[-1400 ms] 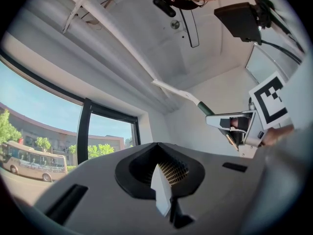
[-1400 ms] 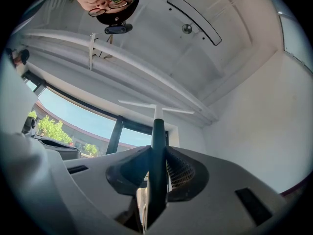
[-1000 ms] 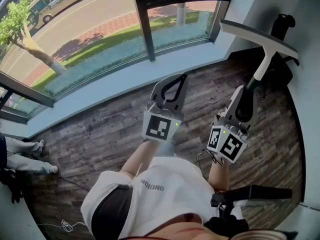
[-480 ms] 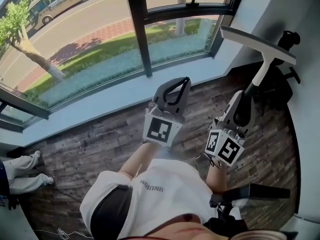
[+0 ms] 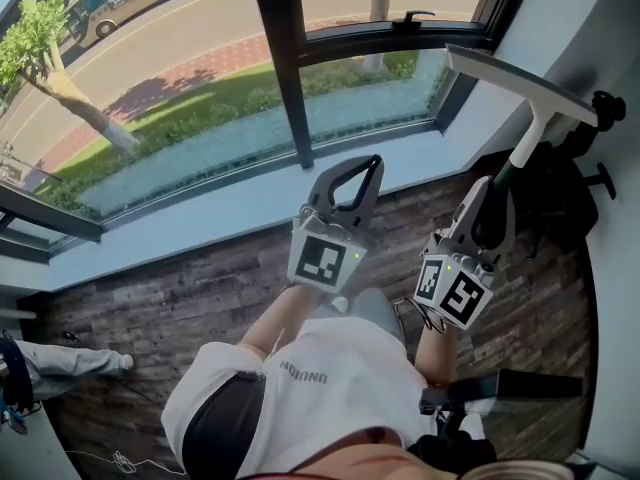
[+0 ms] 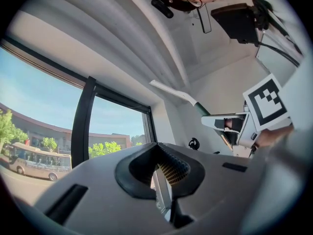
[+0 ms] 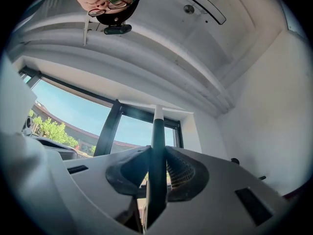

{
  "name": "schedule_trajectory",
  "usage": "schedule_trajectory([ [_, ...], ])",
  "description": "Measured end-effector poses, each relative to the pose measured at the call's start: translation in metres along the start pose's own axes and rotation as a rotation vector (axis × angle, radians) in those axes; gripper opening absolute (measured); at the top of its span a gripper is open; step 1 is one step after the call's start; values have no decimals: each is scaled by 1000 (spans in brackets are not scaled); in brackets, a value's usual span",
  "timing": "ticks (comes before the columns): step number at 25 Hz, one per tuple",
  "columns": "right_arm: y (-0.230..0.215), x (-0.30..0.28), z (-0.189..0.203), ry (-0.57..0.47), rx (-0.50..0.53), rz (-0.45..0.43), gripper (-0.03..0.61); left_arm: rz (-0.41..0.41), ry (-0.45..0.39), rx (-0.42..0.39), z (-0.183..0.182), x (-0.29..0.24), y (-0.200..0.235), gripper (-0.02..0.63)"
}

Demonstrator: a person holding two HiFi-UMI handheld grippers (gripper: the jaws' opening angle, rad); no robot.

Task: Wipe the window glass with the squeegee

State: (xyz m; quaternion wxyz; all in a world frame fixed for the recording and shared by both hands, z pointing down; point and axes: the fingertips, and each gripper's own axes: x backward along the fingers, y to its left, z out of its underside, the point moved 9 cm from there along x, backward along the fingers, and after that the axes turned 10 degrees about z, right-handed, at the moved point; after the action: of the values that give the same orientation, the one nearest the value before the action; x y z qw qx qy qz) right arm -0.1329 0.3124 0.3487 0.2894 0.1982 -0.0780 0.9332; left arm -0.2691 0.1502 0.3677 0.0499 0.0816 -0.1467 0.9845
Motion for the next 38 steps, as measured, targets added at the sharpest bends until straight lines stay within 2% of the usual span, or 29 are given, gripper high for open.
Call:
schedule_trajectory([
  [8,31,-85,46,5,-47,-107,92,-121,20,0,32,-43,51,-5],
  [12,48,-142,73,8,-74,-173,92,-176,56,-14,50,-77,81,-5],
  [20,92,-277,110,-20,-141,-360,92,-366,61,-37,69,-153,150,-5],
  [24,122,-329,126,-59,-169,-446,92,-458,80,-39,84,-168,168,-5],
  [31,196,-395,122,-116,-239,-480,92,-574,132,-1,99,-160,193,-5],
  [38,263,-456,106,-144,-222,-425,92,-592,148,-13,102,-154,219,-5],
])
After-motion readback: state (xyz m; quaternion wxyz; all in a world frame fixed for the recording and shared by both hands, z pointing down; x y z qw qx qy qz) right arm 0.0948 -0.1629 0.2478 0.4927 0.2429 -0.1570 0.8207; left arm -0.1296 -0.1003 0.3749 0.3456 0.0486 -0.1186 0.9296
